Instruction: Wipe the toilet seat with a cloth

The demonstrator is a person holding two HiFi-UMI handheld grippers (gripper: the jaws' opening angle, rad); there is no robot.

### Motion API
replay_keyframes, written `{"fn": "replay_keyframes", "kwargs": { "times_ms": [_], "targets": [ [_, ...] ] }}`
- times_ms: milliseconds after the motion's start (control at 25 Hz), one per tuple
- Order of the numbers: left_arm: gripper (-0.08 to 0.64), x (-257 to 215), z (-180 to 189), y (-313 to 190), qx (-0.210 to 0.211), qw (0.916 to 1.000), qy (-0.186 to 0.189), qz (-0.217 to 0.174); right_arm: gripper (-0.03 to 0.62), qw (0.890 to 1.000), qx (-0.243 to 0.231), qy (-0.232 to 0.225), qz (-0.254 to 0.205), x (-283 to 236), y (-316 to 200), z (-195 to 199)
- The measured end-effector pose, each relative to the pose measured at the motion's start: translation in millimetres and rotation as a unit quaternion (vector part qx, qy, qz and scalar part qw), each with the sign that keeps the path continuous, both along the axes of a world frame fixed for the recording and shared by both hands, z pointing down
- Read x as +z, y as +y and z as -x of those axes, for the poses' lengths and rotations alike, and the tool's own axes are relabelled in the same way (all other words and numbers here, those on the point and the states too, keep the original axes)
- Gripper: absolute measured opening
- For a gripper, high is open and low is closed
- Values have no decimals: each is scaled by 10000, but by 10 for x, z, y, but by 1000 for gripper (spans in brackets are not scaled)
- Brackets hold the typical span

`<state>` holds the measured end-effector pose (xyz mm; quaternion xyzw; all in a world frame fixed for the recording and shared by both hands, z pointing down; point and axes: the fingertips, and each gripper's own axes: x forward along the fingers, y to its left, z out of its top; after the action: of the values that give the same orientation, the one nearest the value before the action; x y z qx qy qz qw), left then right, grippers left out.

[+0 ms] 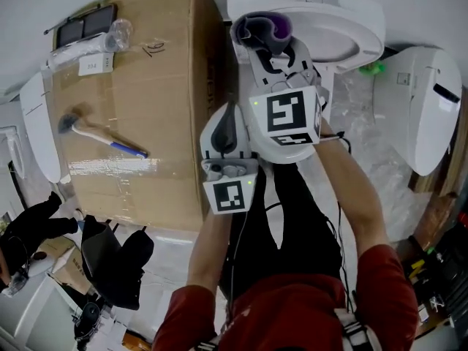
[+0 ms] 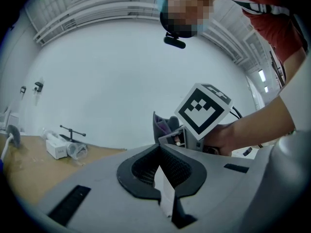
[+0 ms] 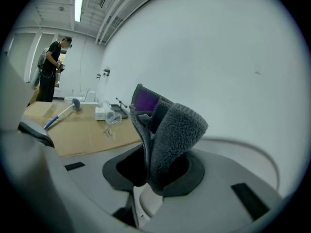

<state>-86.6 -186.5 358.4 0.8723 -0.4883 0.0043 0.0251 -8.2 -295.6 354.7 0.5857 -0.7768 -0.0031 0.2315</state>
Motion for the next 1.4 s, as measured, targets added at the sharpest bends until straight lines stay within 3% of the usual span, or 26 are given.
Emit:
{"fn": "replay_keyframes", "kwargs": {
  "times_ms": [320, 640, 840, 1040, 1400],
  "targets": [
    [12, -363, -458, 80, 174, 9998, -2, -75, 83, 9982, 475, -188, -302, -545, 178, -820],
    [12, -441, -960, 197, 449, 9990, -24, -47, 83, 9920, 1169, -358, -314, -568, 516, -1736],
    [12, -372, -1210, 257, 626, 9980, -109, -25, 83, 9836, 1730, -488, -135, -303, 743, -2317],
    [12, -261, -1371, 330, 712, 9973, -149, 34, 83, 9700, 2236, -943, 100, 149, 966, -2764],
    [12, 82, -1434, 341, 760, 9964, -332, 188, 83, 9592, 2520, -1135, 592, 1045, 1140, -2854]
  ]
}}
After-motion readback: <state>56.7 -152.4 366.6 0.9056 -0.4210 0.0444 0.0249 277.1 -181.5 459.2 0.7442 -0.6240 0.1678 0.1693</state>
